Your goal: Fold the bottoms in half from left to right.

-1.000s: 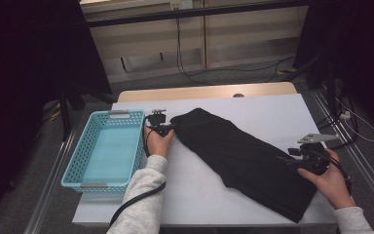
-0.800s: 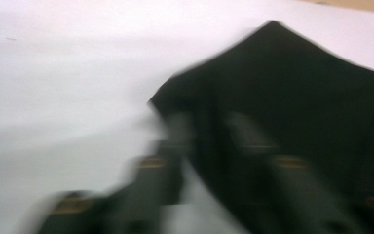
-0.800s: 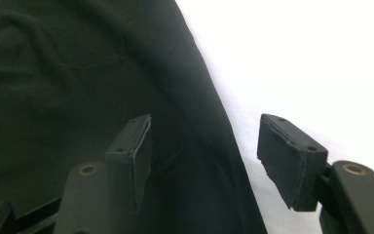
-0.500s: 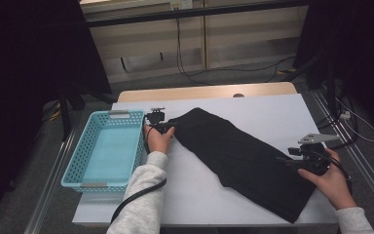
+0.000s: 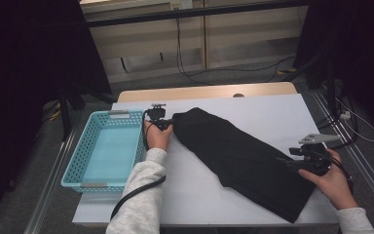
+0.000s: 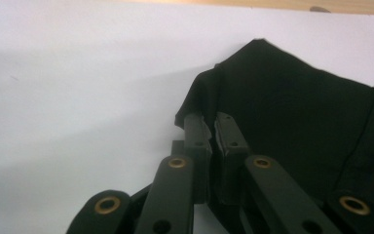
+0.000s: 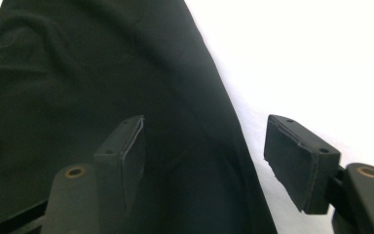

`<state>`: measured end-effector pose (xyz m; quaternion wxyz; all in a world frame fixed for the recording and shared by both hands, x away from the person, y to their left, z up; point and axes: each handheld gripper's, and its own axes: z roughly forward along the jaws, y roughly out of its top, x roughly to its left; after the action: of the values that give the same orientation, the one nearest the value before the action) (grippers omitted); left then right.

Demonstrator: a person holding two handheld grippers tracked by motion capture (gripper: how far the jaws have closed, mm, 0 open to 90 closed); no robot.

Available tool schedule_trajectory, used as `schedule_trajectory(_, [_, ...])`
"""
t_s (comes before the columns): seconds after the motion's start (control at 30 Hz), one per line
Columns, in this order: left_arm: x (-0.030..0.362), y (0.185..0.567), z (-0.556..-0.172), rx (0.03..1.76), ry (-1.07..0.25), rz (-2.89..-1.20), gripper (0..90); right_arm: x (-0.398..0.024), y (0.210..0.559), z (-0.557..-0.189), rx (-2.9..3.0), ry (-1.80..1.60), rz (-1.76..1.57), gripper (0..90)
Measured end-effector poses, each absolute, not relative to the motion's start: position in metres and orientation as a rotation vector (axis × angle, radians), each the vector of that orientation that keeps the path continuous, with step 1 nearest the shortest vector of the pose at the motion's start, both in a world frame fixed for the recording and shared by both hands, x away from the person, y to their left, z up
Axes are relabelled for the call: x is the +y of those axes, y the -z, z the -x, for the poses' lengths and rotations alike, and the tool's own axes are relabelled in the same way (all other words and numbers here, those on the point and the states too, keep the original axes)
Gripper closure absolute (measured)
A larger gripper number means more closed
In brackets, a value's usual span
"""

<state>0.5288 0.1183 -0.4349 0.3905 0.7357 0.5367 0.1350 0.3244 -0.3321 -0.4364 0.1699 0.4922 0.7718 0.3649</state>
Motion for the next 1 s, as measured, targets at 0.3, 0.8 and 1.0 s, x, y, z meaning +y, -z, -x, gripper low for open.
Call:
schedule_trajectory(0.3, [0.124, 0.427, -0.526, 1.344, -0.353, -1.864, 86.1, -0.329, 0.436, -0.328, 2.200, -1.055, -1.393, 27.7])
schedule_trajectory(0.8, [0.102, 0.430, -0.503, 1.138, -0.191, -1.854, 86.2, -0.330, 0.438, -0.330, 2.197, -1.040, -1.398, 23.5])
schedule_trajectory(1.0, [0.094, 0.431, -0.491, 1.065, -0.159, -1.860, 86.1, -0.329, 0.438, -0.330, 2.202, -1.042, -1.393, 22.9])
